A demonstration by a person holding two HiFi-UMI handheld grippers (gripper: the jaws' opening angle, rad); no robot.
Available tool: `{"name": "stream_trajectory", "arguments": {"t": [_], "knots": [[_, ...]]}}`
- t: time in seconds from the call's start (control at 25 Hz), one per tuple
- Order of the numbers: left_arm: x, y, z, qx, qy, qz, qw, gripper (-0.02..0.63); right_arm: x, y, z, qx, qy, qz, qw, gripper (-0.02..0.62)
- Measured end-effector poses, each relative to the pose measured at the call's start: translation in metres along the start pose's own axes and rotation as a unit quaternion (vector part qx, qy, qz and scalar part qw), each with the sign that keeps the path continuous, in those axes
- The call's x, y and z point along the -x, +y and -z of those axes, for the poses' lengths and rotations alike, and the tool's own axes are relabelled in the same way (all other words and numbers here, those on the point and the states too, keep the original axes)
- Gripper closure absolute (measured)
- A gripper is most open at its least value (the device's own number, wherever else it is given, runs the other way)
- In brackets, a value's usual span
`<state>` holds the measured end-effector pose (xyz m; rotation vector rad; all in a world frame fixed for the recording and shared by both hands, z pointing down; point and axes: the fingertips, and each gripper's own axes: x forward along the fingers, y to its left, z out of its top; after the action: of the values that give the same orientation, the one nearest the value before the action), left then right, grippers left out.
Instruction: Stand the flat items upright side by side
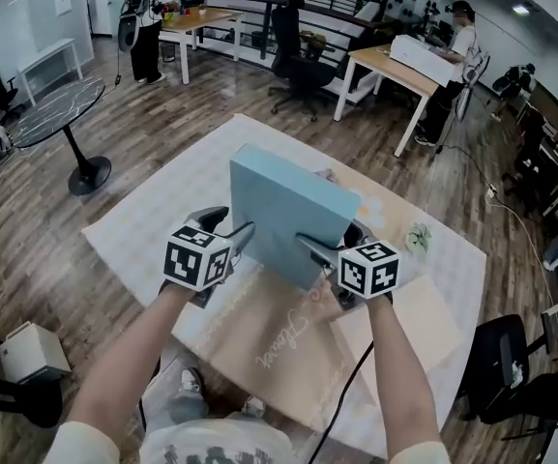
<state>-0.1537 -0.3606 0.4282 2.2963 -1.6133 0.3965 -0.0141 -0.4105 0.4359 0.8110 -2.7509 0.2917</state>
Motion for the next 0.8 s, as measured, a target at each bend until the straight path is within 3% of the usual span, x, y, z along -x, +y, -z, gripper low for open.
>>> {"name": "stream_trajectory", "arguments": {"t": [0.24,0.4,0.8], "knots": [[0.005,-0.009,0.007,-0.005,0.006,0.01,0.9999,0.362,-0.006,0.004,-0.003,0.005,-0.003,-0.009,1.0,0.14],[0.006,-0.009,0.008,-0.004,0.005,0.018,0.9998,0.362,-0.006,0.013,-0.001,0.04,0.01,-0.009,0.999,0.212],[-0.001,-0.008,0.003,-0.016,-0.002,0.067,0.9976,0.362,0.003,0.03,-0.004,0.064,-0.008,0.071,0.995,0.249]]}}
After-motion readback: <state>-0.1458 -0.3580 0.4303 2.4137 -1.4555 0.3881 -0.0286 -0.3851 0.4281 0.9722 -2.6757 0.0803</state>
